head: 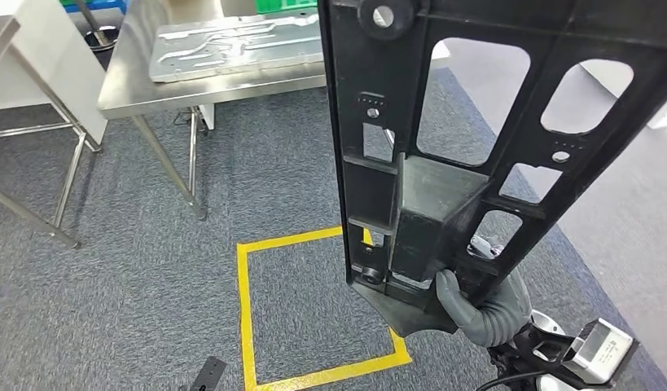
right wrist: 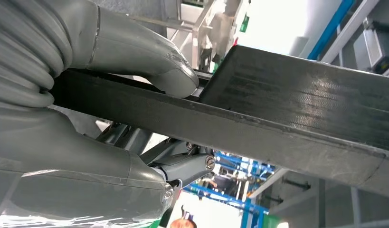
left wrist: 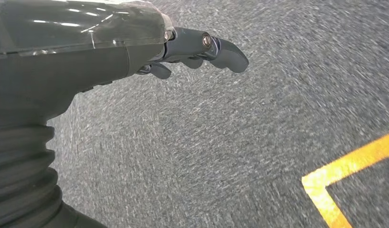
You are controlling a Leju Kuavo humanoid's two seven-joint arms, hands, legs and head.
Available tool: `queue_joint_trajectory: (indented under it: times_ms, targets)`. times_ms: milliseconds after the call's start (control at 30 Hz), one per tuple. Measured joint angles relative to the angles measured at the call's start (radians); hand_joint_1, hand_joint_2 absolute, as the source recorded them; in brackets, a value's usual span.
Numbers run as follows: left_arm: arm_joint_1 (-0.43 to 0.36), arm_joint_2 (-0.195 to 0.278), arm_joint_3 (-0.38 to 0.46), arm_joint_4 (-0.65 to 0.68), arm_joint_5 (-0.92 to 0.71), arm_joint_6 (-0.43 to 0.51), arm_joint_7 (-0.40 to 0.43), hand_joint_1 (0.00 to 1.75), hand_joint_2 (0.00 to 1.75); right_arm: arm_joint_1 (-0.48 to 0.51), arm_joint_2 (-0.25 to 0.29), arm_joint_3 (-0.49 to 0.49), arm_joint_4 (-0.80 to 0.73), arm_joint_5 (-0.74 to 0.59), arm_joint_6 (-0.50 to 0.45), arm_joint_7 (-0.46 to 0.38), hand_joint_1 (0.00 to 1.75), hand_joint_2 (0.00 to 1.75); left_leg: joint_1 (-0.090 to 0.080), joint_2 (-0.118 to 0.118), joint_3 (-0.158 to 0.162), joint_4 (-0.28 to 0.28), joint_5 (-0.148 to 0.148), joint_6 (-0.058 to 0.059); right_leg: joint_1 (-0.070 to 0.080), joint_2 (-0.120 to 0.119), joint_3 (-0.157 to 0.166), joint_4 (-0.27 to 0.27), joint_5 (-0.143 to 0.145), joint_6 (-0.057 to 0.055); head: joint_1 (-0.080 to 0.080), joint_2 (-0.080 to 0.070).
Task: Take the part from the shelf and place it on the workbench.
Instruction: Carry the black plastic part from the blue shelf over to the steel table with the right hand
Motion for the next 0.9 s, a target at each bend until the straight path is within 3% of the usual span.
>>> queue_joint_trajectory:
  times_ms: [67, 133, 200, 267, 333, 367, 400, 467, 533, 633, 700, 767, 833, 867, 900]
  targets:
    - [-0.002, 0.000, 0.000, 0.000, -0.001, 0.000, 0.000, 0.00, 1.75, 0.000, 0.000, -0.002, 0.000, 0.000, -0.001, 0.000, 1.75, 1.75, -0.009, 0.016, 0.024, -0.051, 0.004, 0.012, 0.004, -0.016, 0.004, -0.001, -0.004, 0.010, 0.000, 0.000]
    - [0.000, 0.000, 0.000, 0.000, -0.002, 0.000, 0.000, 0.00, 1.75, 0.000, 0.000, -0.004, -0.001, 0.000, -0.003, 0.000, 1.75, 1.75, -0.009, -0.005, 0.023, -0.056, 0.007, 0.023, 0.004, -0.029, 0.009, -0.003, -0.008, 0.022, 0.000, 0.000]
    - [0.002, -0.001, 0.000, 0.000, -0.003, 0.000, 0.000, 0.00, 1.75, 0.000, 0.000, -0.005, -0.002, 0.000, -0.006, 0.001, 1.75, 1.75, -0.004, -0.024, 0.028, -0.066, 0.013, 0.035, 0.002, 0.000, 0.003, 0.020, -0.028, 0.033, 0.000, 0.000]
    - [-0.001, -0.002, 0.000, 0.000, -0.004, -0.001, 0.000, 0.00, 1.75, 0.003, 0.000, -0.008, -0.003, 0.001, -0.009, 0.002, 1.75, 1.75, 0.000, -0.043, 0.031, -0.071, 0.016, 0.043, -0.001, 0.052, -0.044, 0.121, -0.084, 0.039, 0.001, 0.000]
    - [-0.002, -0.002, -0.001, 0.000, -0.004, -0.001, 0.001, 0.00, 1.75, 0.009, 0.000, -0.012, -0.002, 0.001, -0.010, 0.004, 1.75, 1.75, -0.001, -0.067, 0.031, -0.070, 0.016, 0.047, -0.001, 0.071, -0.116, 0.251, -0.132, 0.041, 0.001, 0.000]
    - [-0.001, -0.002, -0.001, 0.000, -0.004, -0.002, 0.001, 0.00, 1.75, 0.011, 0.000, -0.013, -0.002, 0.001, -0.011, 0.004, 1.75, 1.75, -0.002, -0.081, 0.031, -0.069, 0.015, 0.047, -0.001, 0.073, -0.137, 0.282, -0.131, 0.042, 0.001, 0.000]
    - [-0.001, -0.002, -0.001, 0.000, -0.004, -0.002, 0.001, 0.00, 1.75, 0.013, 0.000, -0.014, -0.002, 0.001, -0.011, 0.005, 1.75, 1.75, -0.002, -0.093, 0.032, -0.067, 0.014, 0.047, -0.001, 0.074, -0.137, 0.270, -0.107, 0.041, 0.001, 0.000]
    - [-0.001, -0.003, -0.001, 0.000, -0.004, -0.002, 0.002, 0.00, 1.75, 0.013, 0.000, -0.014, -0.002, 0.002, -0.012, 0.005, 1.75, 1.75, -0.002, -0.112, 0.034, -0.062, 0.010, 0.044, -0.001, 0.081, -0.091, 0.149, -0.027, 0.035, 0.001, 0.000]
    - [0.000, -0.004, -0.001, 0.000, -0.004, -0.004, 0.001, 0.00, 1.75, 0.012, 0.000, -0.015, -0.003, 0.002, -0.014, 0.005, 1.75, 1.75, -0.005, -0.127, 0.031, -0.054, 0.005, 0.037, 0.000, 0.094, -0.045, 0.038, 0.018, 0.028, 0.001, 0.000]
    - [0.003, -0.003, -0.001, 0.000, 0.000, -0.015, -0.001, 0.00, 1.75, 0.013, 0.000, -0.015, -0.004, 0.003, -0.019, 0.004, 1.75, 1.75, -0.006, -0.135, 0.027, -0.054, 0.002, 0.021, 0.001, 0.099, -0.035, 0.008, 0.021, 0.014, 0.001, 0.000]
    - [0.003, -0.002, -0.001, 0.000, 0.002, -0.025, -0.003, 0.00, 1.75, 0.014, 0.000, -0.015, -0.007, 0.004, -0.020, 0.004, 1.75, 1.75, -0.007, -0.115, 0.021, -0.036, -0.013, 0.010, -0.004, 0.094, -0.029, 0.000, 0.024, 0.002, 0.000, 0.000]
    - [0.000, -0.002, -0.001, 0.000, 0.003, -0.035, -0.006, 0.00, 1.75, 0.017, 0.000, -0.015, -0.010, 0.006, -0.020, 0.004, 1.75, 1.75, -0.004, -0.077, -0.019, 0.054, -0.063, 0.000, -0.007, 0.085, -0.023, -0.006, 0.022, -0.008, 0.000, 0.000]
    - [-0.001, -0.002, -0.002, 0.000, 0.003, -0.045, -0.010, 0.00, 1.75, 0.022, 0.000, -0.015, -0.011, 0.007, -0.020, 0.003, 1.75, 1.75, 0.002, -0.056, -0.085, 0.188, -0.115, -0.008, -0.006, 0.077, -0.019, -0.006, 0.014, -0.011, 0.000, 0.000]
    - [-0.001, -0.002, -0.002, 0.000, 0.002, -0.049, -0.012, 0.00, 1.75, 0.024, 0.000, -0.015, -0.011, 0.008, -0.020, 0.004, 1.75, 1.75, 0.005, -0.052, -0.106, 0.227, -0.121, -0.011, -0.006, 0.073, -0.015, -0.006, 0.010, -0.011, 0.000, 0.000]
    - [0.000, -0.002, -0.002, 0.000, 0.002, -0.050, -0.013, 0.00, 1.75, 0.026, 0.000, -0.015, -0.011, 0.008, -0.020, 0.004, 1.75, 1.75, 0.007, -0.051, -0.107, 0.226, -0.106, -0.012, -0.006, 0.071, -0.010, -0.006, 0.006, -0.009, 0.000, 0.000]
